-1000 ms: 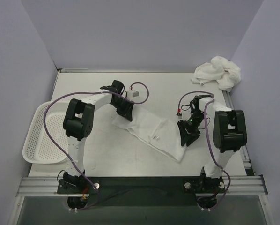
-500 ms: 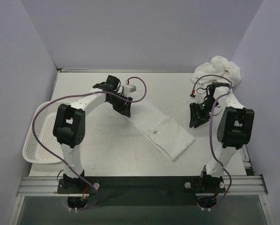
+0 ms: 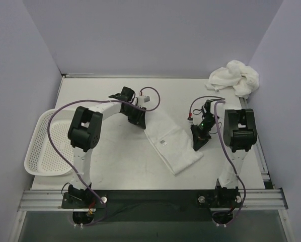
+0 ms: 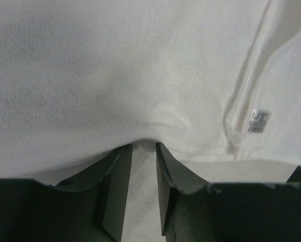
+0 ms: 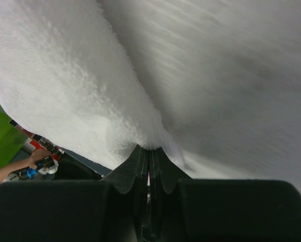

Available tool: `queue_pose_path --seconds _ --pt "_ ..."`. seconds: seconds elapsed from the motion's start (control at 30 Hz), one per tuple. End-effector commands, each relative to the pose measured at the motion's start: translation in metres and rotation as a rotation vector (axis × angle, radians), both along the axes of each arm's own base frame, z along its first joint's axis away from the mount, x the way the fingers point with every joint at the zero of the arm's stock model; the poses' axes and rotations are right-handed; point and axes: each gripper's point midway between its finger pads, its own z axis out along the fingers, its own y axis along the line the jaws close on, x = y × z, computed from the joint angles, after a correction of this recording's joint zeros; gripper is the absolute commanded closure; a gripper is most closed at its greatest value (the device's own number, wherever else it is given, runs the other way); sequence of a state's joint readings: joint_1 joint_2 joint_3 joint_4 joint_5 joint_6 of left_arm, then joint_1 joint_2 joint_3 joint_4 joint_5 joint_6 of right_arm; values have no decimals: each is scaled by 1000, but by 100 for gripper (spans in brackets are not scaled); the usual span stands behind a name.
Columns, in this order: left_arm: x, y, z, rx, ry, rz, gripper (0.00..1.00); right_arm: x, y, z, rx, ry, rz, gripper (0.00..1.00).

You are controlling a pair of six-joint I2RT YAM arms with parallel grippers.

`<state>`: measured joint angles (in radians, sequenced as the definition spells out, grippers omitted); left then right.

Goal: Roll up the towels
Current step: Fold the towel

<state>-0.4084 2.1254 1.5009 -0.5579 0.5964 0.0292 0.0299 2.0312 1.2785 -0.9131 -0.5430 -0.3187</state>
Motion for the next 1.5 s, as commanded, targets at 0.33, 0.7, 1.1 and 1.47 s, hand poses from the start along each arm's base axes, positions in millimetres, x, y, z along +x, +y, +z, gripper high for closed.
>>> queue_pose_path --seconds 0.33,0.7,1.1,1.47 --pt "159 7 57 -234 -206 141 53 -16 114 36 219 57 96 84" --pt "-14 0 129 -459 -125 56 56 30 95 96 333 -169 -123 86" --pt "-49 -48 51 -495 82 110 65 21 125 34 281 -26 -120 93" --pt "-65 -22 -7 -304 174 187 68 11 108 -10 73 54 -95 95"
